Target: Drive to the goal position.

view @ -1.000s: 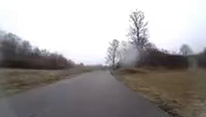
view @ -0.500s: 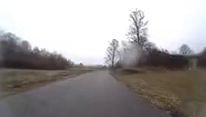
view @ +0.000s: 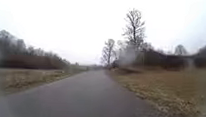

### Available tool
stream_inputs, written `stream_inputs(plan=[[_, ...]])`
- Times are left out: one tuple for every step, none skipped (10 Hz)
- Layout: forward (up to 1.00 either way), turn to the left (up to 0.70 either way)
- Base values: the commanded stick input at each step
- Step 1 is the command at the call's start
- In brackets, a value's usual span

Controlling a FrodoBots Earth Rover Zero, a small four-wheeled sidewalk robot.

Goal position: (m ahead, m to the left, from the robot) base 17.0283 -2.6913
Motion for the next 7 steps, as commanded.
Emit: stream_inputs(plan=[[0.7,0.0],[0.7,0.0],[0.7,0.0],[0.7,0.0],[0.7,0.0],[0.68,0.0],[0.61,0.09]])
